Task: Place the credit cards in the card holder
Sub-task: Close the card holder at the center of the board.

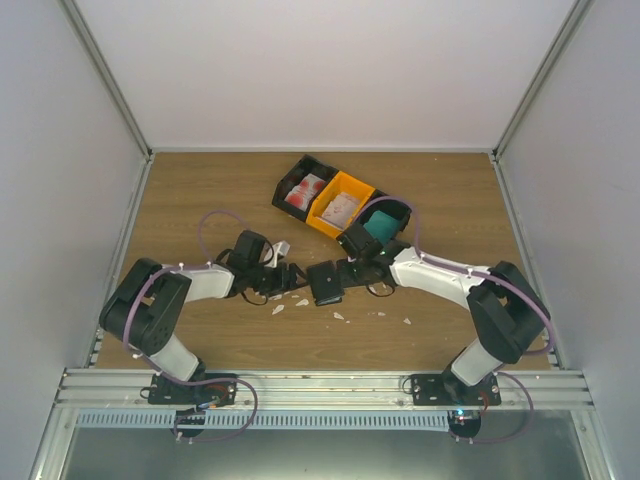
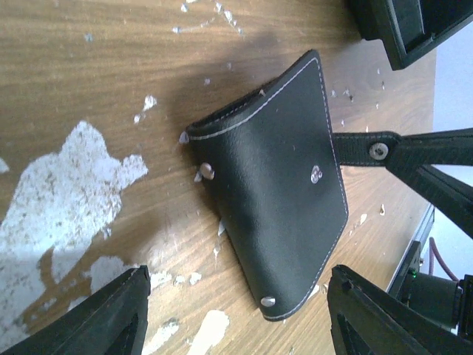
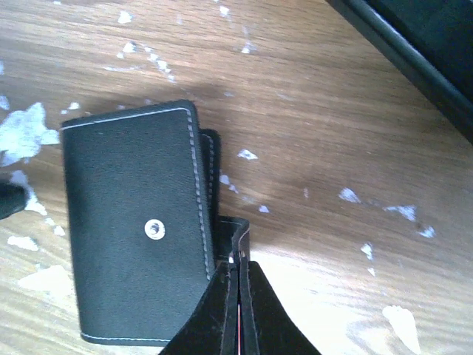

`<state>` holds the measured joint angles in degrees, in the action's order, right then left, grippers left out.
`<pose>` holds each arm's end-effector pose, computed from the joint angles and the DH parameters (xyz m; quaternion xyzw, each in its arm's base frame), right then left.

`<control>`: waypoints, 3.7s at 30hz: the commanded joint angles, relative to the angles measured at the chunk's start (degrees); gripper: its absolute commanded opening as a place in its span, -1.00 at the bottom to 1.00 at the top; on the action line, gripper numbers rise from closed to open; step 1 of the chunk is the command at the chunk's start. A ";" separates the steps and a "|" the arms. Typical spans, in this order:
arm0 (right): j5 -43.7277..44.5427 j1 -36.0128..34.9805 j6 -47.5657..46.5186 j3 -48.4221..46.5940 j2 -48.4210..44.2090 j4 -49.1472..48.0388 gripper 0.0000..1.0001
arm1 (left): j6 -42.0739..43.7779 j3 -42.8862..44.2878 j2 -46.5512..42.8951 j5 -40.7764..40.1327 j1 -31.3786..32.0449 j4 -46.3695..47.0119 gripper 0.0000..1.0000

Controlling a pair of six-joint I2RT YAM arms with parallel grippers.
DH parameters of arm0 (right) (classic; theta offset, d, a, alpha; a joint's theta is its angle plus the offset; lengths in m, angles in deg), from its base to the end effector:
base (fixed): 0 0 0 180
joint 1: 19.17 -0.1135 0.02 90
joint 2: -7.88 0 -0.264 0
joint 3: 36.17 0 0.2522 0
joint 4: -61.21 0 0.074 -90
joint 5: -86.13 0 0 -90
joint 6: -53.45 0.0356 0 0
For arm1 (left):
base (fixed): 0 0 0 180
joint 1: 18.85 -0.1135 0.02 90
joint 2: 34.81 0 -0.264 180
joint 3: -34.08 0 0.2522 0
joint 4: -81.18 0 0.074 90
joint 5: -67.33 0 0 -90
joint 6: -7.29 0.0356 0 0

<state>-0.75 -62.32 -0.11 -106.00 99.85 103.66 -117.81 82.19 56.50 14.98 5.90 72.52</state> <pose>0.2273 0.2104 0.1833 -0.0511 0.9738 0.1203 0.1859 0.2388 -0.1340 0.1244 0.0243 0.9004 -0.4186 0.1159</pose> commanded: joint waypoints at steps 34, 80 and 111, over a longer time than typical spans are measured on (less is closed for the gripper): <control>-3.22 -0.04 -23.56 -9.96 10.14 2.08 -0.99 | 4.42 6.53 8.23 -2.88 1.97 0.94 -0.19; -5.23 -1.28 -24.87 -13.70 15.00 4.47 -0.99 | 4.16 6.11 9.16 -2.68 1.97 1.93 -0.34; -10.74 -3.07 -25.47 -12.92 26.75 12.29 -0.99 | 2.88 6.49 9.92 -3.76 1.91 1.92 -0.44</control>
<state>-7.79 -63.88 -26.71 -122.87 117.35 110.19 -114.88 88.18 64.39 12.96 7.39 73.66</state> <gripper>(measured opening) 0.009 0.281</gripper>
